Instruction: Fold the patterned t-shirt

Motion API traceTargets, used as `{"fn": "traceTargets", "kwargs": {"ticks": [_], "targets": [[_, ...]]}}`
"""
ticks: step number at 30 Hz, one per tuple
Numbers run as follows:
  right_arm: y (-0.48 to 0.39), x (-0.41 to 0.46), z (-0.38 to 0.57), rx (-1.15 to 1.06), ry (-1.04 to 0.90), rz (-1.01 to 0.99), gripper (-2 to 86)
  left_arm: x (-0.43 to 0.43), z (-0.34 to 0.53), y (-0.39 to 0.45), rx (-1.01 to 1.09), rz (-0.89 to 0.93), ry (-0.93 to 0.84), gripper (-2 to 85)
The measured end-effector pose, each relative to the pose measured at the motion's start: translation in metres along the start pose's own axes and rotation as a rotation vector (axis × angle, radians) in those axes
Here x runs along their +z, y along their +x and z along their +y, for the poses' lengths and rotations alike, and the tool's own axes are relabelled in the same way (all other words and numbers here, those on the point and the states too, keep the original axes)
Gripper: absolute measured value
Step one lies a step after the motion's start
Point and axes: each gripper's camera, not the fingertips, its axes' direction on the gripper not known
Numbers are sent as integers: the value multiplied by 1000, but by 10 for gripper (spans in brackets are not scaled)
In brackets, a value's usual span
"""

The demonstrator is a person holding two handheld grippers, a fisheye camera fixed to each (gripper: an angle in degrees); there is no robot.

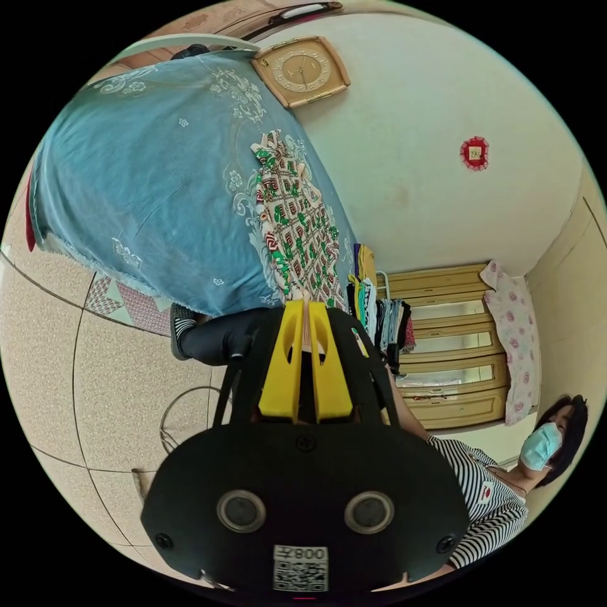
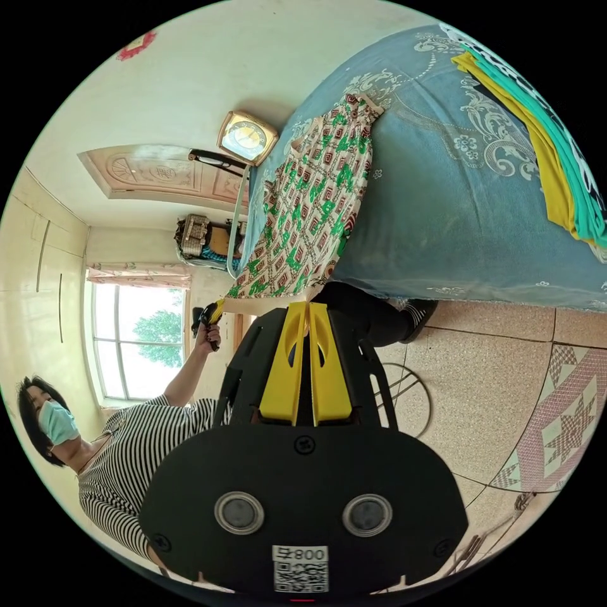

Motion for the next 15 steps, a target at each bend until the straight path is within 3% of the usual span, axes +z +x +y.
{"fn": "traceTargets", "kwargs": {"ticks": [15], "targets": [[22, -10, 16, 6, 7, 15, 5, 24, -7, -7, -13, 4, 20, 13]]}}
